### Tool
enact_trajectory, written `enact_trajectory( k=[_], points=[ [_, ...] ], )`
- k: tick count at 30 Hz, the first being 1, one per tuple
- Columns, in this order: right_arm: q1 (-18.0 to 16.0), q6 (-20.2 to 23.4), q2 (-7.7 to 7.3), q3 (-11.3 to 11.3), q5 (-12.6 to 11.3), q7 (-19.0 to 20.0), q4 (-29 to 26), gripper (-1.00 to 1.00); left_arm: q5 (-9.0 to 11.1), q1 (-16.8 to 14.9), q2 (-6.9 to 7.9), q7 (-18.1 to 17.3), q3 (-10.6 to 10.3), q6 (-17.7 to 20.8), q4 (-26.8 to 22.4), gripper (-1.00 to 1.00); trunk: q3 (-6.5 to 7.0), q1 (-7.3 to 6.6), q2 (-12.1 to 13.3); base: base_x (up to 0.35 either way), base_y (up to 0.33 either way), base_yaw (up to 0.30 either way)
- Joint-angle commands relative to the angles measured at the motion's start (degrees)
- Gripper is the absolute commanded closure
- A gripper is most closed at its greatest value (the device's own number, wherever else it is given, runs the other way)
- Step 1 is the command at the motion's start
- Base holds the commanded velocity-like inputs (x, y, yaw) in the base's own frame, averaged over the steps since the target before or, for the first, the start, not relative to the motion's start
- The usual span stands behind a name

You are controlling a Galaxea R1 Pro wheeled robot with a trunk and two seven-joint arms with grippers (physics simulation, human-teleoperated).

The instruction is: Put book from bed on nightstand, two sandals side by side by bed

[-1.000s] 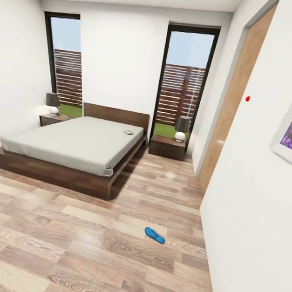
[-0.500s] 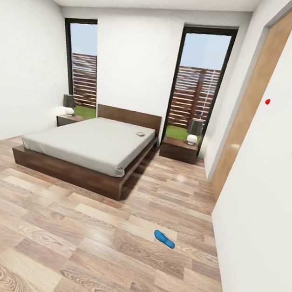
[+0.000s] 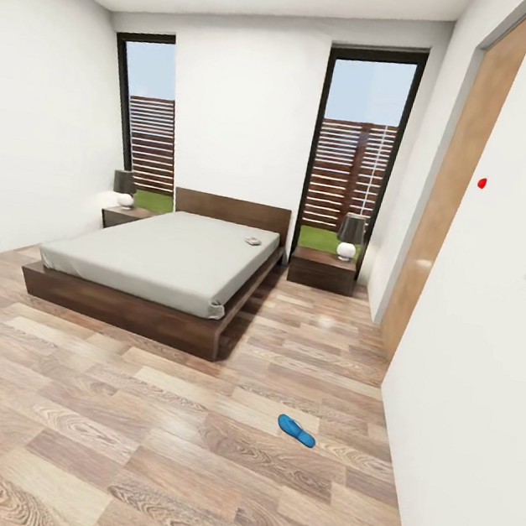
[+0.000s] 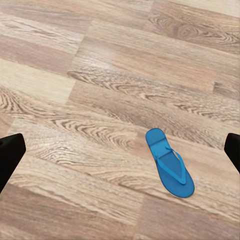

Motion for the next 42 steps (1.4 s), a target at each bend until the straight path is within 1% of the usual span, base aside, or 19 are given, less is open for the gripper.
enact_trajectory(
  k=[1, 22, 24, 26, 28, 29, 30, 31, 33, 34, 36, 38, 39, 40, 42],
  points=[
    [-0.04, -0.2, 0.01, -0.13, -0.18, -0.04, 0.05, -1.0, 0.16, -0.01, 0.0, 0.0, 0.0, -0.13, -0.01, -1.0, -0.05, 0.0, -0.03, 0.0, 0.0, 0.0],
    [-0.04, -0.2, 0.0, -0.09, -0.41, -0.04, 0.05, -1.0, 0.17, -0.01, 0.0, -0.07, 0.02, -0.13, -0.28, -1.0, -0.05, 0.0, -0.03, 0.0, 0.0, 0.0],
    [-0.04, -0.2, 0.0, -0.1, -0.43, -0.04, 0.05, -1.0, 0.21, -0.01, -0.05, -0.06, 0.01, -0.06, -0.76, -1.0, -0.05, 0.0, -0.03, 0.0, 0.0, 0.0],
    [-0.04, -0.2, 0.0, -0.13, -0.43, -0.04, 0.05, -1.0, 0.26, -0.01, -0.29, 0.0, 0.0, 0.24, -2.38, -1.0, -0.05, 0.0, -0.03, 0.0, 0.0, 0.0],
    [-0.04, -0.2, 0.0, -0.15, -0.44, -0.04, 0.05, -1.0, 0.29, -0.01, -0.64, 0.04, 0.0, 1.27, -5.34, -1.0, -0.05, 0.0, -0.03, 0.0, 0.0, 0.0],
    [-0.04, -0.2, 0.0, -0.14, -0.44, -0.04, 0.05, -1.0, 0.31, -0.03, -0.87, 0.06, 0.0, 3.05, -7.82, -1.0, -0.05, 0.0, -0.03, 0.0, 0.0, 0.0],
    [-0.04, -0.2, 0.0, -0.12, -0.44, -0.04, 0.05, -1.0, 0.35, -0.05, -1.08, 0.07, 0.0, 6.04, -10.89, -1.0, -0.05, 0.0, -0.03, 0.0, 0.0, 0.0],
    [-0.04, -0.2, 0.0, -0.13, -0.44, -0.04, 0.05, -1.0, 0.36, -0.06, -1.2, 0.07, 0.0, 8.0, -12.7, -1.0, -0.05, 0.0, -0.03, 0.0, 0.0, 0.0],
    [-0.04, -0.2, 0.0, -0.1, -0.44, -0.04, 0.05, -1.0, 0.44, -0.3, -1.79, 0.08, 0.0, 18.05, -20.76, -1.0, -0.05, 0.0, -0.03, 0.0, 0.0, 0.0],
    [-0.04, -0.2, 0.0, -0.1, -0.44, -0.04, 0.05, -1.0, 0.45, -0.49, -2.19, 0.08, 0.0, 21.49, -23.05, -1.0, -0.05, 0.0, -0.03, 0.0, 0.0, 0.0],
    [-0.04, -0.2, 0.0, -0.09, -0.44, -0.04, 0.05, -1.0, 0.5, -2.0, -4.08, 0.04, -0.04, 33.15, -30.61, -1.0, -0.05, 0.0, -0.03, 0.0, 0.0, 0.0],
    [-0.04, -0.2, 0.0, -0.08, -0.41, -0.04, 0.05, -1.0, 0.54, -3.54, -5.34, 0.02, -0.06, 38.21, -33.41, -1.0, -0.05, 0.0, -0.03, 0.0, 0.0, 0.0],
    [-0.04, -0.2, 0.0, -0.08, -0.36, -0.04, 0.05, -1.0, 0.61, -5.79, -6.75, 0.01, -0.09, 43.17, -35.11, -1.0, -0.05, 0.0, -0.03, 0.0, 0.0, 0.0],
    [-0.04, -0.2, 0.0, -0.08, -0.33, -0.04, 0.05, -1.0, 0.68, -7.93, -7.92, -0.01, -0.19, 47.2, -35.9, -1.0, -0.05, 0.0, -0.03, 0.0, 0.0, 0.0],
    [-0.04, -0.2, 0.0, -0.08, -0.32, -0.04, 0.05, -1.0, 0.78, -10.02, -8.87, 0.01, -0.41, 50.21, -35.36, -1.0, -0.05, 0.0, -0.03, 0.0, 0.0, 0.0]
  ],
)
